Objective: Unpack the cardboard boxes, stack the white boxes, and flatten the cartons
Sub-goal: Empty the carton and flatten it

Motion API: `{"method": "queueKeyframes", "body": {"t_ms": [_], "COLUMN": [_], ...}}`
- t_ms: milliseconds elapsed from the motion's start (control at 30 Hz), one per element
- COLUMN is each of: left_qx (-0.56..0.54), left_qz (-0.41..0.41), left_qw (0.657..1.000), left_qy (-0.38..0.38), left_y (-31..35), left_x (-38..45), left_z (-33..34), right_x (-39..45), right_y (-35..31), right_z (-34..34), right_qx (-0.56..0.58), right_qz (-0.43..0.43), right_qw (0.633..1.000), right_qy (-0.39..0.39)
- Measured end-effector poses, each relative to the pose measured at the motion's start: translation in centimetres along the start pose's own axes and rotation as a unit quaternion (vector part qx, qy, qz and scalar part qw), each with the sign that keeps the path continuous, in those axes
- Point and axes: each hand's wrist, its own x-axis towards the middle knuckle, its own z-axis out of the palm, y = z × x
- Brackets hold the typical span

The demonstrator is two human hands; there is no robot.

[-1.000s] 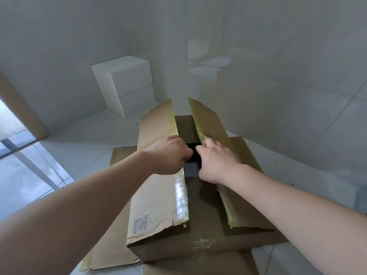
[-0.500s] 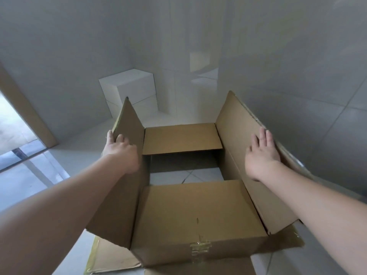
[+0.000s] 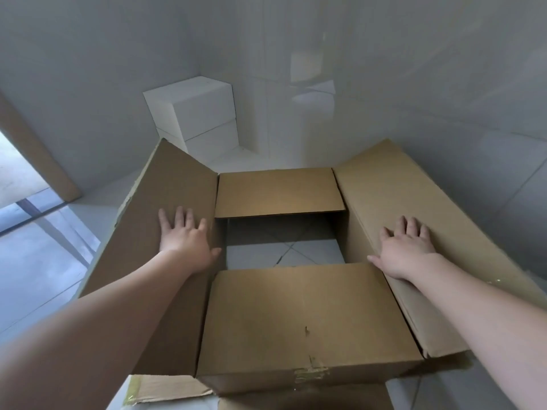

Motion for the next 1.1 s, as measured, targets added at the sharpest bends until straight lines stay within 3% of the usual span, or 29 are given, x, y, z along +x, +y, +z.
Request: {"method": "queueKeyframes", "body": {"t_ms": [100,200,333,433,567,733,833,967,1100], "left_qx": [-0.032,-0.146,-0.363,-0.431,-0.395,-0.334,-0.295,-0.26,-0.244], "left_qz": [0.009,-0.011,-0.019,-0.035,-0.046,-0.059,-0.042,-0.016,0.011], "left_qw": [0.999,0.987,0.927,0.897,0.915,0.94,0.954,0.965,0.97], "left_qy": [-0.026,-0.071,-0.092,-0.085,-0.069,-0.043,-0.027,-0.017,0.004], "left_y": [0.0,0.2,1.0,1.8,2.0,1.9,1.6,1.1,0.6], "left_x": [0.1,0.3,0.5,0.4,0.8,0.9,0.8,0.4,-0.3], "left_z": [1.4,2.8,4.2,4.7,4.8,4.8,4.7,4.0,2.0], "right_x": [0.4,0.8,1.5,2.1,2.5,2.6,1.4,-1.0,-2.6], "right_y": [-0.6,-1.0,-1.7,-2.2,-2.8,-3.9,-5.5,-7.3,-6.8], "right_z": [0.9,1.9,3.0,3.6,4.0,3.3,1.4,-0.2,-2.5], "right_qx": [0.039,0.083,0.155,0.168,0.159,0.109,0.138,0.181,0.206], "right_qz": [0.004,0.012,0.023,0.03,0.034,-0.078,-0.144,-0.163,-0.174], "right_qw": [0.999,0.996,0.987,0.985,0.987,0.989,0.979,0.97,0.962], "right_qy": [-0.016,-0.033,-0.039,-0.014,-0.007,0.067,0.036,-0.005,0.038]}}
